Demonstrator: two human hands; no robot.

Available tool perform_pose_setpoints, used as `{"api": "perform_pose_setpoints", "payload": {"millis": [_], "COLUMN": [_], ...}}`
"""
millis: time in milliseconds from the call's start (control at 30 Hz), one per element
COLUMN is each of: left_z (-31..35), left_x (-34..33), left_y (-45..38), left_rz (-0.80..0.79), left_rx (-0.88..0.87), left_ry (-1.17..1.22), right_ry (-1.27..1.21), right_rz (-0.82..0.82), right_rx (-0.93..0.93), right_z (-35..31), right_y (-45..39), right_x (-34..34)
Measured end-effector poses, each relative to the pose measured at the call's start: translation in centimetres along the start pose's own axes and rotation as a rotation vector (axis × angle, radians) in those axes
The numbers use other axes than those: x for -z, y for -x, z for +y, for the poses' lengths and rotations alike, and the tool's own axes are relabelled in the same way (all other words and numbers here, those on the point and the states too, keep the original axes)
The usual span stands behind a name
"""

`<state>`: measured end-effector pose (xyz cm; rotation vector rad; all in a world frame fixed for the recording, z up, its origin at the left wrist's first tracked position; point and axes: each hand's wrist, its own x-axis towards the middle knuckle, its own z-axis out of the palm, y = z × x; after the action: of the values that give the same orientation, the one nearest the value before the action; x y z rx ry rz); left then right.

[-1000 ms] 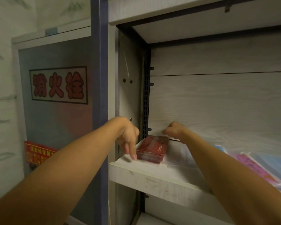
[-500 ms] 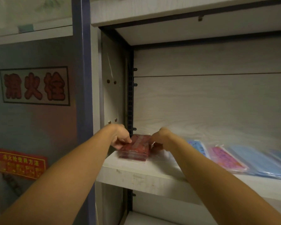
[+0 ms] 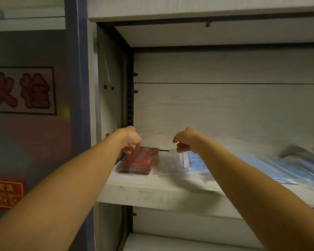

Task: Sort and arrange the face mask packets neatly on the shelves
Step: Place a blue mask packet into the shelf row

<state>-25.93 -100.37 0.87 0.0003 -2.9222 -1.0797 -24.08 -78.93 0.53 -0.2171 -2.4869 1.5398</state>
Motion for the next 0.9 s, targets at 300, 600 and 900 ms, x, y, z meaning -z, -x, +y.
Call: {"api": "perform_pose_setpoints", "payload": {"millis": [300,600,900], "left_z": [4.8,8.3,9.6], "left_x": [-3.1,-8.0,-10.8], "left_y": [1.0,1.3,0.8], "left_rz": [0.105,-0.254,-0.246], "left_rx": [-0.206,-0.083,-0.031], "left_ry": [-0.219,-0.073,-0.133], "right_ry": [0.101,0.232,0.253], "right_rz": [0.127,0.144,0.081], "right_rx": [-0.125,-0.180,-0.115], "right_z": [3.5,6.1,7.0], "right_y": [0.9,0.3,-0.1], "right_x": [7.5,9.1,9.2]}}
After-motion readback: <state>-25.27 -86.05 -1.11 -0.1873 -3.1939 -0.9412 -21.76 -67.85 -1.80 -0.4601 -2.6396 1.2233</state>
